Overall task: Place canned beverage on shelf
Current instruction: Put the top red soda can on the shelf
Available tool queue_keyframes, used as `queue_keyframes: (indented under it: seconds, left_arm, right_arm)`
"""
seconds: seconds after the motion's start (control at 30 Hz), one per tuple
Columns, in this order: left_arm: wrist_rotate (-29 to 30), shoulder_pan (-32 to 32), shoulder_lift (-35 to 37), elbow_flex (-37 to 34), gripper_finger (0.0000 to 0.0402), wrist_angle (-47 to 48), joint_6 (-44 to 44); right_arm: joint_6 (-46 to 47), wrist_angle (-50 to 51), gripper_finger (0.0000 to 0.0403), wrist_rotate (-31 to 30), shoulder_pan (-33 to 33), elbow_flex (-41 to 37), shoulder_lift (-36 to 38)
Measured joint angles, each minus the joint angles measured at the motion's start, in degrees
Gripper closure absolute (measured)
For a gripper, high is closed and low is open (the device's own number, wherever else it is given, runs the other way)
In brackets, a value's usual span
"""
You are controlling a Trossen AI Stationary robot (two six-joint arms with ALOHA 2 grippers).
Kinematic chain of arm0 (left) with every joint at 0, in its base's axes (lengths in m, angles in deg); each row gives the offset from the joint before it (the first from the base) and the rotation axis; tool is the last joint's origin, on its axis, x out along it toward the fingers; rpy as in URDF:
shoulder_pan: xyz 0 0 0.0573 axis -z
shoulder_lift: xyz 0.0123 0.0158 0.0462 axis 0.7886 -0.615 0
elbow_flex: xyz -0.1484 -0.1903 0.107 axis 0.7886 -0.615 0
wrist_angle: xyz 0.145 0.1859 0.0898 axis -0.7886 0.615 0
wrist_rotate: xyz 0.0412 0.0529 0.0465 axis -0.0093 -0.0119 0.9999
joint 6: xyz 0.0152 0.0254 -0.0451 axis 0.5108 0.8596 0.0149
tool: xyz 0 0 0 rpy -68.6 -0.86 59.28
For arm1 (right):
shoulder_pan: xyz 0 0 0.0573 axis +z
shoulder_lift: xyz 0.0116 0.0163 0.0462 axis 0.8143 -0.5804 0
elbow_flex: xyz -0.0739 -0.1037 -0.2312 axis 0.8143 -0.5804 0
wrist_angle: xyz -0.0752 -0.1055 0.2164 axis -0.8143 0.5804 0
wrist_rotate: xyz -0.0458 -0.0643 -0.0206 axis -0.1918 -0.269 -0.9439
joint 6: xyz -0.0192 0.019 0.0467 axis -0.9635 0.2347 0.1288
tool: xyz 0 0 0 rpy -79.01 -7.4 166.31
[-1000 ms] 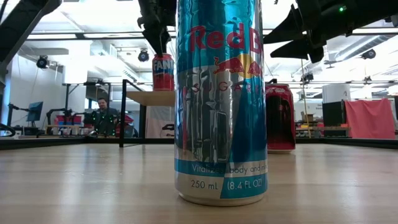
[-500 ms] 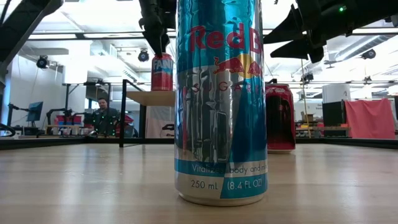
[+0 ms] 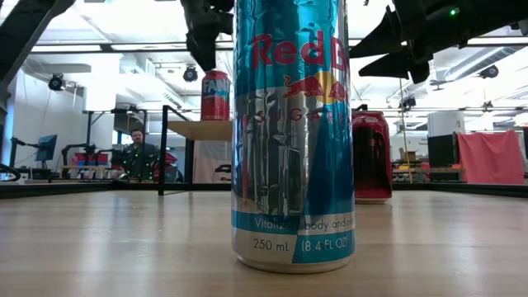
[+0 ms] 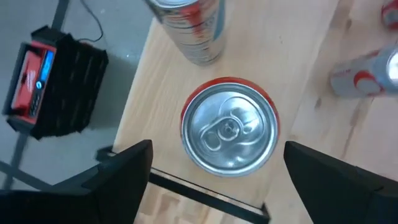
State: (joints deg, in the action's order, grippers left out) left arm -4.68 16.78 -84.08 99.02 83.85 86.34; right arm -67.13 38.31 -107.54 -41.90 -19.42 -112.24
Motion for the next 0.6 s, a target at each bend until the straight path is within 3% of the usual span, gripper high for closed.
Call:
queue_keyframes:
  seconds: [0.33, 0.6]
  left_arm:
    - [0.33, 2.38, 1.98, -0.02, 0.0056, -0.02, -18.66]
    - [1.01, 3.37, 0.22, -0.09, 0.0056, -0.04, -20.34]
  right_arm:
    - [0.00, 0.00, 0.0103, 0.00, -0.01, 0.00, 0.00]
    - [0.00, 0.00, 0.0103, 0.00, -0.02, 0.00, 0.00]
